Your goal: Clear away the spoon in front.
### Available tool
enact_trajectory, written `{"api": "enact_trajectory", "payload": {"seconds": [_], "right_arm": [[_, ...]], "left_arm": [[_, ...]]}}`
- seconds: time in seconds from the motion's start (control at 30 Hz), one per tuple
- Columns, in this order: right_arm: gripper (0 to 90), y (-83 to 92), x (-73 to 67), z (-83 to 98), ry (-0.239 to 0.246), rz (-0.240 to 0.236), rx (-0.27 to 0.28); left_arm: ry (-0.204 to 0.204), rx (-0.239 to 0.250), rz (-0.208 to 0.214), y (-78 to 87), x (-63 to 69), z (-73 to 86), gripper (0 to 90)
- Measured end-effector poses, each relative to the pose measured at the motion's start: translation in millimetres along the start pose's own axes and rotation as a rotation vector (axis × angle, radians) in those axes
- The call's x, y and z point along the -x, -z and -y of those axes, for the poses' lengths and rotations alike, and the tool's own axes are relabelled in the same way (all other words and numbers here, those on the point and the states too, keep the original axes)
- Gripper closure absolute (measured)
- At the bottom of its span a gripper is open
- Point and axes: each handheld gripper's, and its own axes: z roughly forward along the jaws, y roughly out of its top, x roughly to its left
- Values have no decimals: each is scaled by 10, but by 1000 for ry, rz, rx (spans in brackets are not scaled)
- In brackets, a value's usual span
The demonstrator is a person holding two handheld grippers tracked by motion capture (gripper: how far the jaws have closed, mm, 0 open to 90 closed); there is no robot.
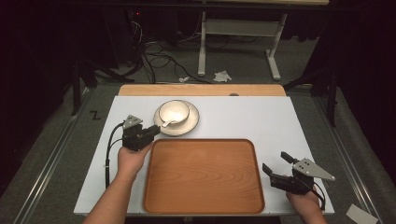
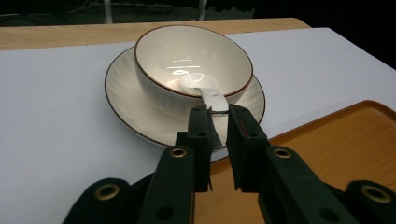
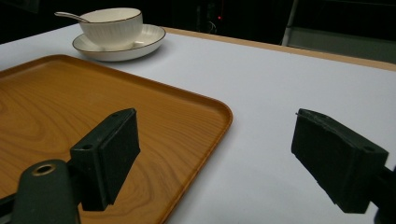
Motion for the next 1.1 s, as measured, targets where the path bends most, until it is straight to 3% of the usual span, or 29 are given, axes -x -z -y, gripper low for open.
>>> {"api": "enact_trajectory", "payload": {"seconds": [0.23,0.4,0.53,0.67,0.7,0.87,1.1], "right_arm": [[165,14,5,-2,-1,2,5],[165,14,3,-4,1,1,6],[165,15,-2,-10,5,-2,9],[165,24,-5,-14,5,-5,16],[165,28,-5,-14,3,-7,17],[165,35,7,-15,1,-4,19],[165,34,4,-17,5,-5,21]], "left_arm": [[30,32,-9,103,7,23,660],[41,46,19,194,15,36,574],[83,51,52,252,37,16,497],[108,69,45,268,48,1,470],[145,69,53,254,50,-14,459],[202,32,52,182,55,-44,461],[301,25,71,47,26,-58,504]]}}
